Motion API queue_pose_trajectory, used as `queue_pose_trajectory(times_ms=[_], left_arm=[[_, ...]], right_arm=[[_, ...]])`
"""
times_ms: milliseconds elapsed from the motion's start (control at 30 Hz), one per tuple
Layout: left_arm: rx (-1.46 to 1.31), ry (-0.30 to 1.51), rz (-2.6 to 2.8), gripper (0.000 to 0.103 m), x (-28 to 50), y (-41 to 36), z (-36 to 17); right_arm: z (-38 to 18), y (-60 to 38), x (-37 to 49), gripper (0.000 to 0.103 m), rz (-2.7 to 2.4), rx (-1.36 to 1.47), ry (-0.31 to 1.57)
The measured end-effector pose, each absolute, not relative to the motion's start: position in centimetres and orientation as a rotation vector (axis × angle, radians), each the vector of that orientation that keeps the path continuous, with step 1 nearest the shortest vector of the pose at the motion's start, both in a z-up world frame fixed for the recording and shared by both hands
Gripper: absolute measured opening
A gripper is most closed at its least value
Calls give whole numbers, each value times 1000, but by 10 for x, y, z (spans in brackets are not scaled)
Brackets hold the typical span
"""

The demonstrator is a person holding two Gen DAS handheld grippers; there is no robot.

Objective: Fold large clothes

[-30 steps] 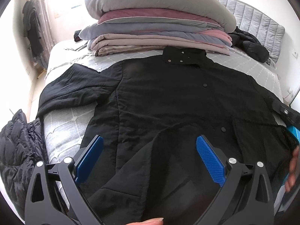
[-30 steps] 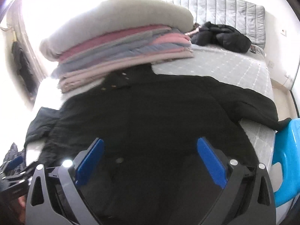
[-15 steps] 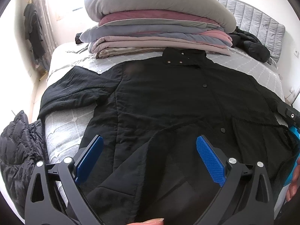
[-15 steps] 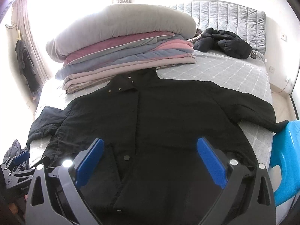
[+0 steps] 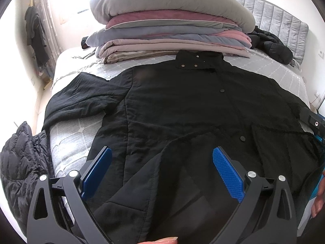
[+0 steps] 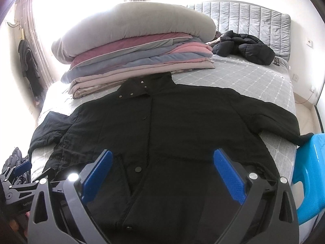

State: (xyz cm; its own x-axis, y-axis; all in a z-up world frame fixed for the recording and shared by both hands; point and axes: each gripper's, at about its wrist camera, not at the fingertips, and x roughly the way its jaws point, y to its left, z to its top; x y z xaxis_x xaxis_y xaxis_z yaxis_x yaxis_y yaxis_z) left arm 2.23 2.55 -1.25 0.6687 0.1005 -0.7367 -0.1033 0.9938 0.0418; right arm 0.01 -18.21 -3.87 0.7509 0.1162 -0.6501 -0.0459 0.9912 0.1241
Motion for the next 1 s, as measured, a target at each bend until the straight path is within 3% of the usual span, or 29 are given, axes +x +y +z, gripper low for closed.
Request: queue_pose_trajectory(times_ms=[567,767,1000], left_arm=[[-8,838,118,96,22,28,-15],[-31,848,125,96,23,41,-15],[-44,853,135,96,28,53,-14]], right_arm=[[-37,-185,2,96,97,103,714],[-22,-218,45,96,3,43,686],[-89,-272,143,96,-133,-38,905]])
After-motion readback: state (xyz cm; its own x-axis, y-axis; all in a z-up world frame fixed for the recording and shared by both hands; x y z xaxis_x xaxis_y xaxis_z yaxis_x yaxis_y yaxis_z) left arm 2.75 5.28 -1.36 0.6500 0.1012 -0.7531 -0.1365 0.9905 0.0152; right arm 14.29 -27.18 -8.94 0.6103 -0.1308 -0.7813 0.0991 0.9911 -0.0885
